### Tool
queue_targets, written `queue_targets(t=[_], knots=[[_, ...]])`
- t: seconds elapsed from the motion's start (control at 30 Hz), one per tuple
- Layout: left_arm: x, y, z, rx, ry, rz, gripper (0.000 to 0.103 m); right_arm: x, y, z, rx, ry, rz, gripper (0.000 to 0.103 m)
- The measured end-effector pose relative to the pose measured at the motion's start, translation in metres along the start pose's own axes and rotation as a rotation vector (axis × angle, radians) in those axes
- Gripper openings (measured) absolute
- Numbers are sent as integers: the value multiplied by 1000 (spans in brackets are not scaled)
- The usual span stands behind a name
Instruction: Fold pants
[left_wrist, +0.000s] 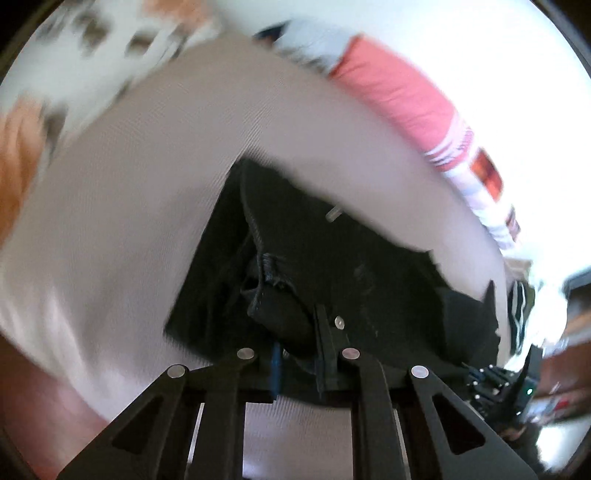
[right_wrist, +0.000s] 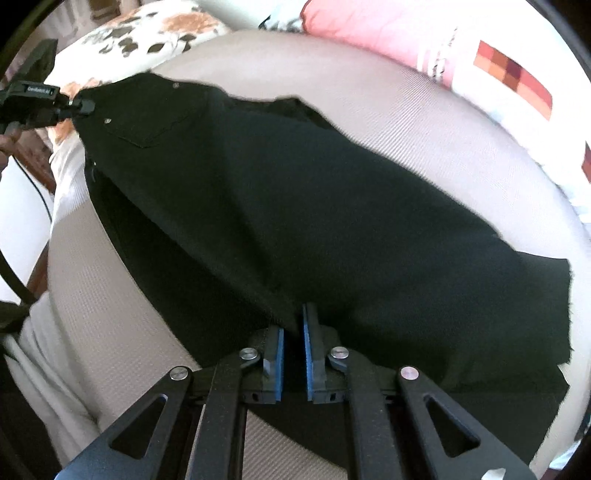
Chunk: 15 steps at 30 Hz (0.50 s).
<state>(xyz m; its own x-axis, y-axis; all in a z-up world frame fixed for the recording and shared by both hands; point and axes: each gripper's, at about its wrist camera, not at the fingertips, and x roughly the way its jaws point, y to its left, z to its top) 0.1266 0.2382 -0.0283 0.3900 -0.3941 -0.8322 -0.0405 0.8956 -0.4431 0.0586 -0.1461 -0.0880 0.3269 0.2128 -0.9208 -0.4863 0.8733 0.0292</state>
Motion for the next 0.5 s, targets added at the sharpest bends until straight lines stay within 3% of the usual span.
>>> queue_targets(t=[0.13,0.23,0.33,0.5], knots=[[-5,1,17,108,-11,-38,15,-22,11,-2,10,-28,-1,7],[15,11,11,192,55,20,15,-17,22,-8,-1,-7,9,7],[40,28,-4,205,134,65,16,4,33,-16,-21,54,15,7],[38,41,-10,188,116,45,16,10,38,-17,-36,88,22,7]])
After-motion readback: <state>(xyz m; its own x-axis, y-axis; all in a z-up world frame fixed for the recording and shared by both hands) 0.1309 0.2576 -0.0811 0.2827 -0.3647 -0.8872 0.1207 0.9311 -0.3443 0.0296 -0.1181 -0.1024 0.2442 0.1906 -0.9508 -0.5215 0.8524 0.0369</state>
